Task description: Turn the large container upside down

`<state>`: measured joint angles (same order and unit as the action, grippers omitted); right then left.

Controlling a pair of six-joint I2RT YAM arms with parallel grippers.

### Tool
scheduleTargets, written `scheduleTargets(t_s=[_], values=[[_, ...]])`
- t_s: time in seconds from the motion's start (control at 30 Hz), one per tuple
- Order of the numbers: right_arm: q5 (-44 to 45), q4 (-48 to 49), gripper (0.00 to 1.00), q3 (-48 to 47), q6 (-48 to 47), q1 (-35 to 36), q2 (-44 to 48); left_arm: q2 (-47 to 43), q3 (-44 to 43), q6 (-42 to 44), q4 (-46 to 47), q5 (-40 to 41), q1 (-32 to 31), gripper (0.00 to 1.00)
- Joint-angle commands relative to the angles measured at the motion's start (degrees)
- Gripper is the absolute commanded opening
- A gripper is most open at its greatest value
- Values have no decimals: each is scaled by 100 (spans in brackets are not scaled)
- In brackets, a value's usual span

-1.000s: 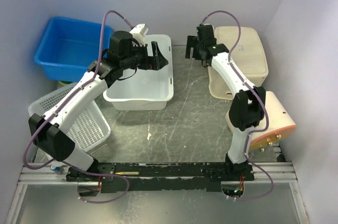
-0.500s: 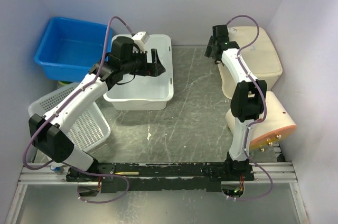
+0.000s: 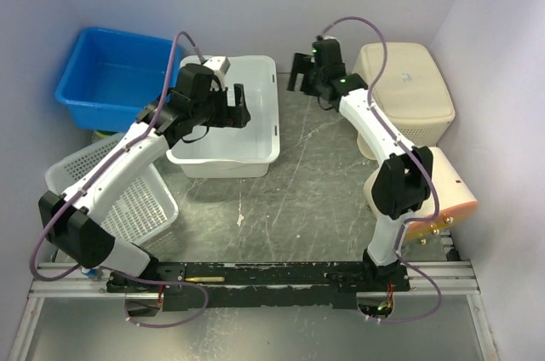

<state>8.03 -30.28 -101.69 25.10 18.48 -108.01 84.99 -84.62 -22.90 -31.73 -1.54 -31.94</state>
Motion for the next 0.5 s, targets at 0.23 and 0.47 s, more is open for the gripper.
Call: scheduleTargets(t_s=[0.23, 0.47], values=[[-152, -234, 86, -675, 32, 1137, -880, -921, 1003, -414, -370, 1061, 48, 99], [739, -466, 86, -38, -15, 393, -636, -1121, 1085, -189, -372, 1130, 49, 99]])
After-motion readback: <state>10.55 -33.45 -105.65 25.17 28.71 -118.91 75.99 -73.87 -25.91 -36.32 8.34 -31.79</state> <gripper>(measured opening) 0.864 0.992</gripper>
